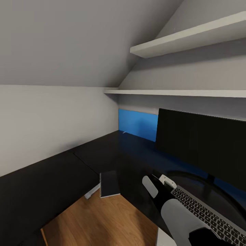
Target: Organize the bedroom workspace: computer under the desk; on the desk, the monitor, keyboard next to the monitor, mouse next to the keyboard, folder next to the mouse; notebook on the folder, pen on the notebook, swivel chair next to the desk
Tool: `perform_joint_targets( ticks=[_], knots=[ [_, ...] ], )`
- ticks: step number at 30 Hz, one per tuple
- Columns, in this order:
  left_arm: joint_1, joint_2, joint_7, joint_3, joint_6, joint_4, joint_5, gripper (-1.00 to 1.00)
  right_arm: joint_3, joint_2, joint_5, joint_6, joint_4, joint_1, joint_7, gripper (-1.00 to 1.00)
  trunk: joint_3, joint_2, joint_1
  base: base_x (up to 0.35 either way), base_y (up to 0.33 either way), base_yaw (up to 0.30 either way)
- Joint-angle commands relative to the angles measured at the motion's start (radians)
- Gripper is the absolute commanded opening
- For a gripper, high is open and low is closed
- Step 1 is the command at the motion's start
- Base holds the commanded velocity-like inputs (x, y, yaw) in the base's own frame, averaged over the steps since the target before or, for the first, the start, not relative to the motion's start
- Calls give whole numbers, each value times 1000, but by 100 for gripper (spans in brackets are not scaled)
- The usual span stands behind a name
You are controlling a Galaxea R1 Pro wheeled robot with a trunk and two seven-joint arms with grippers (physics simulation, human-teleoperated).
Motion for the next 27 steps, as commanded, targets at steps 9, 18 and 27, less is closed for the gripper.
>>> perform_joint_targets(
  ticks=[9, 18, 27],
  knots=[
    [1, 1, 4, -2, -3, -3, 9, 100, 2, 0, -3, 7, -1, -1, -6, 100, -1, -1, 0, 0, 0, 0],
    [1, 1, 4, -2, -3, -3, 7, 100, 3, 0, -1, 7, -1, -1, -7, 100, -1, -1, 0, 0, 0, 0],
    [1, 1, 4, -2, -3, -3, 7, 100, 3, 0, -1, 7, -1, -1, -7, 100, -1, -1, 0, 0, 0, 0]
  ],
)
